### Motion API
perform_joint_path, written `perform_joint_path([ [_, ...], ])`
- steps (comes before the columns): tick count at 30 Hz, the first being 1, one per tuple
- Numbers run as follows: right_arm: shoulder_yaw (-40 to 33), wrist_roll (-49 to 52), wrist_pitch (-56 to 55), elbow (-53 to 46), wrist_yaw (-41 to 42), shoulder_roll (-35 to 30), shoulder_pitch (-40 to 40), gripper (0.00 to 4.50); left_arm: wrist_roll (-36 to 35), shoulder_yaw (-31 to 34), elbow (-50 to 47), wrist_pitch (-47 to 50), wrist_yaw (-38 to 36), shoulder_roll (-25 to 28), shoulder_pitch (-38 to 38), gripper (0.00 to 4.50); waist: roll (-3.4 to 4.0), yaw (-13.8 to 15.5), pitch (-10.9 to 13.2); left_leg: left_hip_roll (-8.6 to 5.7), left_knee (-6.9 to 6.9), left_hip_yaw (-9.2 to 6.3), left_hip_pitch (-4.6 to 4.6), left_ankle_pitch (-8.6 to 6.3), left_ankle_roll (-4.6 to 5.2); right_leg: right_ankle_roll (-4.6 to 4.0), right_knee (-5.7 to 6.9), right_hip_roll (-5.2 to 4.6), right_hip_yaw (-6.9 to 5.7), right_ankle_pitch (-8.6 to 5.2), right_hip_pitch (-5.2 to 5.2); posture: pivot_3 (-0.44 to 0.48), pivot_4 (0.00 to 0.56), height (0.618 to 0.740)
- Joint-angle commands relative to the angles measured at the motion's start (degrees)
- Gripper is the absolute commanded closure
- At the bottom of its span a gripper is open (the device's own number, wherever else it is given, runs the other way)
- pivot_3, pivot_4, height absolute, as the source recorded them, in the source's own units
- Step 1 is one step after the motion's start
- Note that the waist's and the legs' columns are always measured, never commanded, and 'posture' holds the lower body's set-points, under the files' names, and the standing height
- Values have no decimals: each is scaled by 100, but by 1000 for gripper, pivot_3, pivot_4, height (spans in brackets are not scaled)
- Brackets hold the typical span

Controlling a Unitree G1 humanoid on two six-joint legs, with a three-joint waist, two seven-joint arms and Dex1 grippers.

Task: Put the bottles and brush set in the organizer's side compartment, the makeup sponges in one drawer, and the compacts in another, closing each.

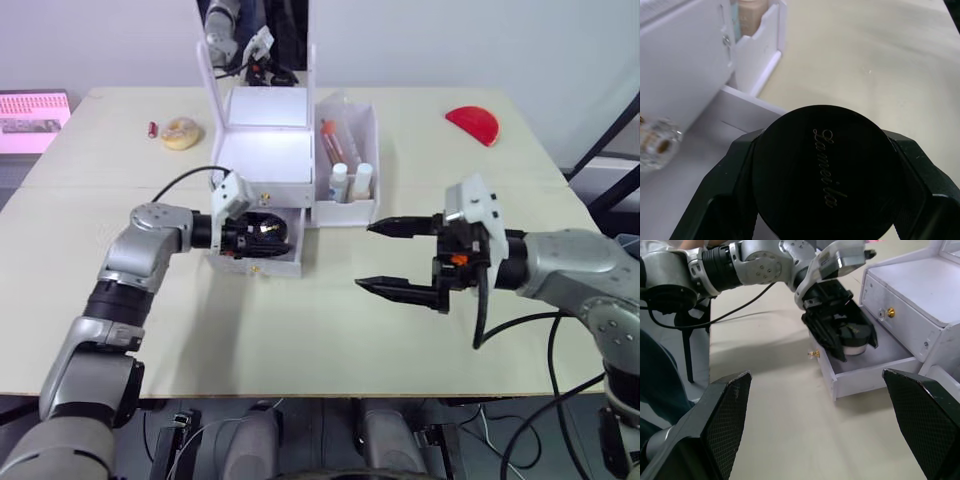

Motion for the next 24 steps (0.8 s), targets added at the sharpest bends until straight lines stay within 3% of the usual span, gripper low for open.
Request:
perform_joint_path([
  [1,-182,147,-30,-215,-107,-32,-19,0,92,67,36,-153,-40,-62,-243,1795,0,7,0,0,1,0,-1,0,0,1,0,0,0,1,0,0,150,739],
  [7,-178,225,-45,-272,-243,-34,14,0,212,88,309,-266,-48,-217,-327,1795,0,5,0,0,-1,-1,-1,0,0,11,-2,0,-1,6,0,0,150,739],
  [9,-171,238,-54,-282,-281,-39,27,0,241,101,369,-296,-53,-239,-340,754,0,-3,0,0,0,-1,-1,0,0,11,-2,0,0,6,0,0,150,739],
  [11,-162,242,-61,-282,-312,-39,28,0,264,102,402,-252,-55,-234,-354,78,0,-4,0,0,0,-1,0,0,0,11,-1,0,-1,6,0,0,150,739],
  [20,-108,203,-106,-261,-330,-19,41,0,111,287,55,136,-102,-63,-397,78,0,-1,0,0,-1,-1,0,0,0,11,0,0,0,6,0,0,150,739],
  [24,-71,160,-129,-245,-333,-2,33,0,-323,654,-680,720,-183,225,-249,78,0,-7,0,0,-1,-2,0,0,0,12,0,0,0,6,0,0,150,739],
])
